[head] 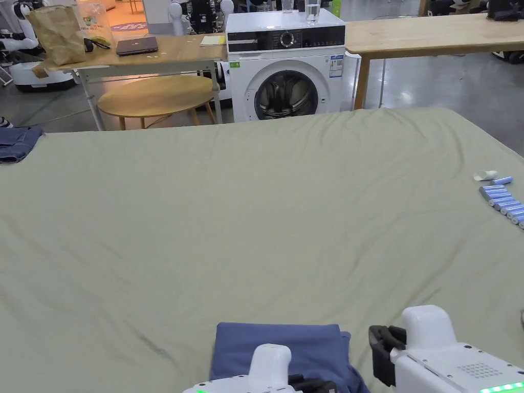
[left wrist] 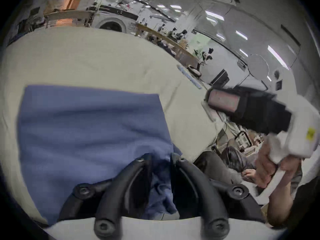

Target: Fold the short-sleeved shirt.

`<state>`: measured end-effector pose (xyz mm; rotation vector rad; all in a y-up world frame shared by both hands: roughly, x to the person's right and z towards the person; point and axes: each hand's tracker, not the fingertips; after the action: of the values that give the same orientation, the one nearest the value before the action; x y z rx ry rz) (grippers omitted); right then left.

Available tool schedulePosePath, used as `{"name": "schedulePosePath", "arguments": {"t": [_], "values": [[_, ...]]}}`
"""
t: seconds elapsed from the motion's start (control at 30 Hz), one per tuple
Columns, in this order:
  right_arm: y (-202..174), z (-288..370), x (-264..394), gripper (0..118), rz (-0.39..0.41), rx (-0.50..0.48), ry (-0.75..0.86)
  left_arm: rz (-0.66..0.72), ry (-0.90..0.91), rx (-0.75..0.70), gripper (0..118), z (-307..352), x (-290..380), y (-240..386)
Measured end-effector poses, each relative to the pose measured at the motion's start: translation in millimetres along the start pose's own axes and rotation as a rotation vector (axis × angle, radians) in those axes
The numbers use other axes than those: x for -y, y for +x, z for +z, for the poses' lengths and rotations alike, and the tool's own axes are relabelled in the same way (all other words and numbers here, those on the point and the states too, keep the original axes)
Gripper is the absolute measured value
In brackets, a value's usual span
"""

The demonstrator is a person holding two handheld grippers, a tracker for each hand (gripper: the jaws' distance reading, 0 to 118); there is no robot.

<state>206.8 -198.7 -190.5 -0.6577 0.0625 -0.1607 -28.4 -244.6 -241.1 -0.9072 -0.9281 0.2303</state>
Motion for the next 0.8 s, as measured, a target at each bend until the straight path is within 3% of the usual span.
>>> {"name": "schedulePosePath", "arguments": {"t": [0.1,0.13,0.2,0.27,0.3,0.33,0.4,0.43,0.53,0.67,0.73,0.77,0.8], "values": [[-9.9,-20.5,7.5,0,-0.030,-0.110,-0.067,-0.006,0.083,0.003,24,39.3,-7.2,-3.0],[-10.3,-27.6,10.7,0,-0.068,-0.142,-0.079,-0.005,0.110,-0.010,40,50.5,-7.3,-7.0],[-10.0,-44.7,19.8,0,-0.146,-0.191,-0.104,0.030,0.156,-0.045,95,78.2,-5.7,-26.6],[-6.2,-55.0,26.5,0,-0.189,-0.285,-0.130,0.088,0.167,-0.069,102,96.5,-0.7,-52.2],[-4.6,-58.2,28.7,0,-0.199,-0.304,-0.153,0.128,0.178,-0.087,114,103.8,3.1,-65.7],[-2.4,-60.8,30.5,0,-0.189,-0.274,-0.166,0.180,0.189,-0.106,115,109.8,5.9,-83.0],[4.5,-64.3,34.4,0,-0.159,-0.159,-0.199,0.286,0.127,-0.111,115,113.5,13.4,-116.7],[8.4,-65.7,35.7,0,-0.176,-0.162,-0.203,0.331,0.121,-0.084,115,112.1,17.5,-129.1],[20.8,-65.3,34.1,0,-0.268,-0.217,-0.190,0.560,0.118,0.157,115,90.6,29.4,-163.0],[15.0,-65.4,30.8,0,-0.225,-0.196,-0.176,0.683,0.171,0.458,111,37.1,36.3,-175.3],[8.8,-65.0,30.1,0,-0.213,-0.192,-0.169,0.692,0.175,0.449,75,16.9,32.2,-167.6],[6.0,-64.6,28.5,0,-0.202,-0.184,-0.165,0.702,0.161,0.361,38,9.7,29.9,-165.0],[3.2,-63.9,26.4,0,-0.187,-0.175,-0.160,0.672,0.136,0.220,21,7.4,27.2,-165.7]]}}
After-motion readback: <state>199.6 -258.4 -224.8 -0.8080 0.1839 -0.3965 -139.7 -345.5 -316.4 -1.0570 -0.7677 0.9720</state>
